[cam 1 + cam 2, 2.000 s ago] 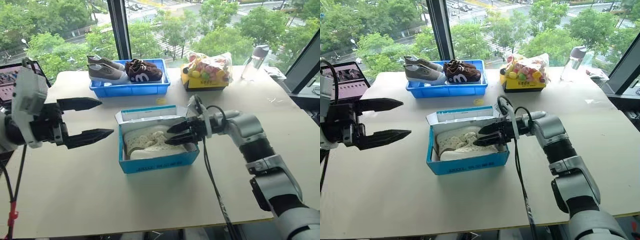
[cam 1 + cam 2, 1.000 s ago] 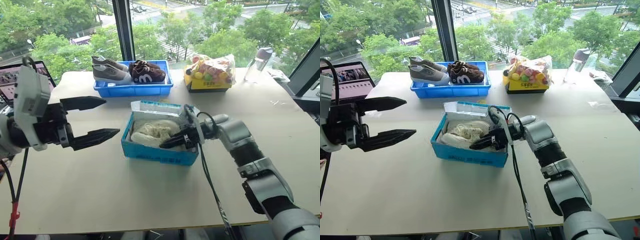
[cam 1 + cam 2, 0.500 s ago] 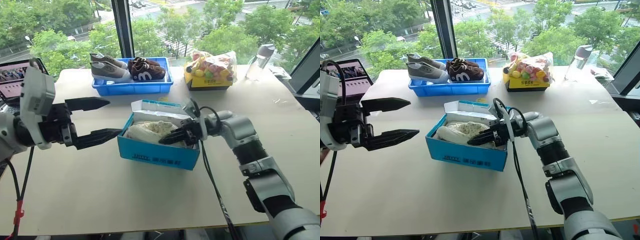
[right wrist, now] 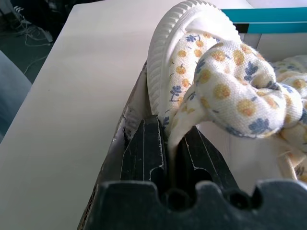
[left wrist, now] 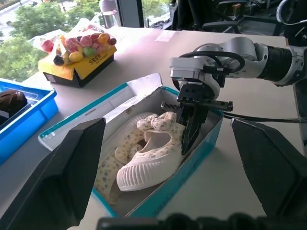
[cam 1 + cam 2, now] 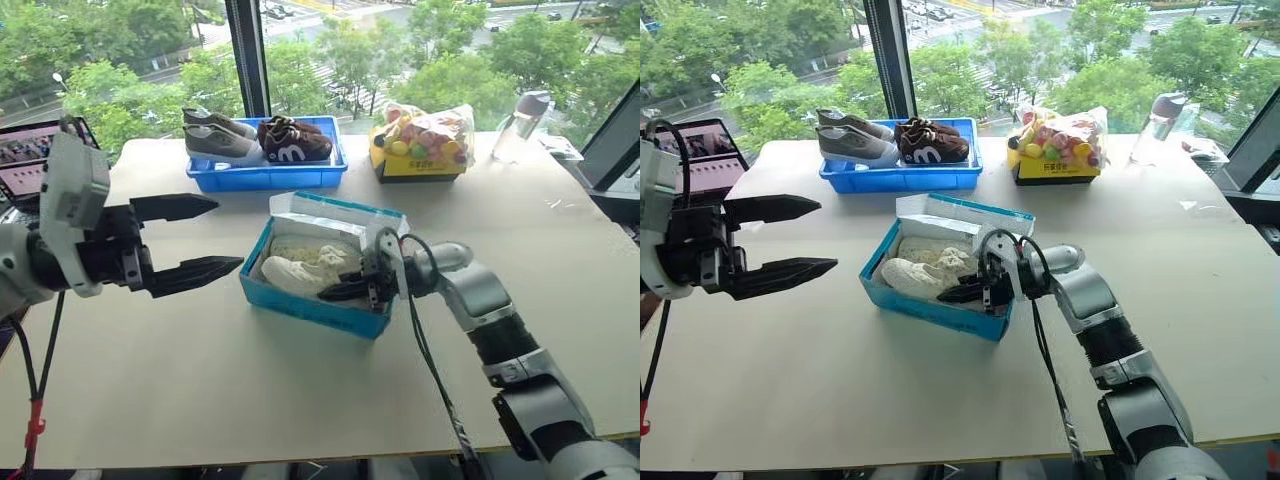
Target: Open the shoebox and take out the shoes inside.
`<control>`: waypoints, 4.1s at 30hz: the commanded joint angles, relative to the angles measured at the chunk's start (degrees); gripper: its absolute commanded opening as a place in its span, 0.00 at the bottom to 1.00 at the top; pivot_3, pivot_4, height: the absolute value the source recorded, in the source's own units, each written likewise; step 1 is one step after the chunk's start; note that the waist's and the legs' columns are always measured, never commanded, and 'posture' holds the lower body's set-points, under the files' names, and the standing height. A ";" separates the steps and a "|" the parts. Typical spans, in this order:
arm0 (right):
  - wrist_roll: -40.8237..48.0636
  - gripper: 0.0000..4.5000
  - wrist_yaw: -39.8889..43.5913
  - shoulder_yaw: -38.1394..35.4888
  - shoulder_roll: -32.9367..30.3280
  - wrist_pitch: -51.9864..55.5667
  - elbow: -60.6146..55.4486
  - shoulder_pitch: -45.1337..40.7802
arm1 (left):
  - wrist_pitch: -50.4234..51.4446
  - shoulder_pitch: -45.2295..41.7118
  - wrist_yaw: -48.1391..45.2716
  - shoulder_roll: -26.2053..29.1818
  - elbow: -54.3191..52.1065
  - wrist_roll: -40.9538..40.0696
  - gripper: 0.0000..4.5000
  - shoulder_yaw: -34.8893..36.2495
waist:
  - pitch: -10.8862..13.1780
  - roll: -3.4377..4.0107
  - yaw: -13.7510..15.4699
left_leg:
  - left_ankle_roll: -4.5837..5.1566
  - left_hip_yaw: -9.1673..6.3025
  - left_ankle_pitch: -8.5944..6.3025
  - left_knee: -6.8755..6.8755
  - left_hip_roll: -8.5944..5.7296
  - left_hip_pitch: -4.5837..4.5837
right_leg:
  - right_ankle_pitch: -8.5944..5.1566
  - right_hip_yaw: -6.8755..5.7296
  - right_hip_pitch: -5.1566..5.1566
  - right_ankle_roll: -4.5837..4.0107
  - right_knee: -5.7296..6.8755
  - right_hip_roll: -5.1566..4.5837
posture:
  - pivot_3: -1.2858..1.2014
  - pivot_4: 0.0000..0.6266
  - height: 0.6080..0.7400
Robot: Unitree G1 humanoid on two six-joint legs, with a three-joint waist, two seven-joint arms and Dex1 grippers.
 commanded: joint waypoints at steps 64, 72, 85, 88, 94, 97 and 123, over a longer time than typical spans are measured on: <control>-9.59 1.00 -5.89 -15.72 -31.69 0.90 1.55 -5.45 | -4.33 -9.09 -7.15 -2.77 5.22 6.52 1.00 -9.59 | 0.37 0.24 -2.64 | 0.24 1.02 -0.13 0.02 0.60 0.53 | 0.09 0.70 0.34 -0.07 -0.05 0.36 | 0.52 0.24 1.00; -1.92 1.00 -2.75 -6.86 -16.34 5.48 -10.56 -7.10 | -4.02 -9.30 -6.80 -2.42 5.14 6.48 1.00 -9.46 | 0.41 0.10 -0.56 | 0.09 1.06 -0.31 0.05 1.14 0.79 | 0.16 0.83 0.50 -0.20 -0.10 1.02 | 0.52 0.24 1.00; -7.03 1.00 -3.19 1.61 -8.55 1.40 -2.61 -10.25 | -1.54 -6.51 -3.70 -1.89 1.66 3.55 1.00 -4.89 | 0.40 0.08 0.19 | -0.17 1.11 -0.16 0.22 0.89 -0.36 | 0.28 0.99 -0.78 -0.28 0.06 0.84 | 0.52 0.24 1.00; -9.01 1.00 -4.11 2.66 -7.54 -0.11 -0.04 -10.74 | -1.75 -5.20 -3.46 -1.80 1.22 3.77 1.00 -4.63 | 0.40 0.08 -0.26 | -0.16 1.15 -0.17 0.21 0.91 -0.31 | 0.30 1.05 -0.78 -0.33 0.09 0.92 | 0.52 0.24 1.00; -10.93 1.00 -5.45 2.96 -6.20 -0.95 2.70 -11.09 | -1.91 -4.22 -2.61 -1.81 0.39 3.04 1.00 -4.20 | 0.40 0.07 -0.54 | -0.18 1.18 -0.15 0.21 0.95 -0.25 | 0.35 1.11 -0.80 -0.40 0.18 0.99 | 0.52 0.24 1.00; -11.63 1.00 -5.97 2.19 -6.04 -1.75 4.50 -12.23 | -1.88 -4.13 -2.35 -1.76 0.24 2.77 1.00 -4.02 | 0.40 0.07 -0.62 | -0.17 1.19 -0.15 0.20 0.96 -0.24 | 0.35 1.11 -0.79 -0.40 0.19 1.00 | 0.52 0.24 1.00; -18.65 1.00 -10.11 5.63 0.10 -6.98 13.88 -12.13 | -2.32 -3.98 -1.60 -1.75 0.09 3.16 1.00 -4.29 | 0.29 -0.10 -1.75 | -0.21 1.29 -0.14 0.19 1.09 0.02 | 0.43 1.24 -0.64 -0.51 0.25 1.14 | 0.52 0.24 1.00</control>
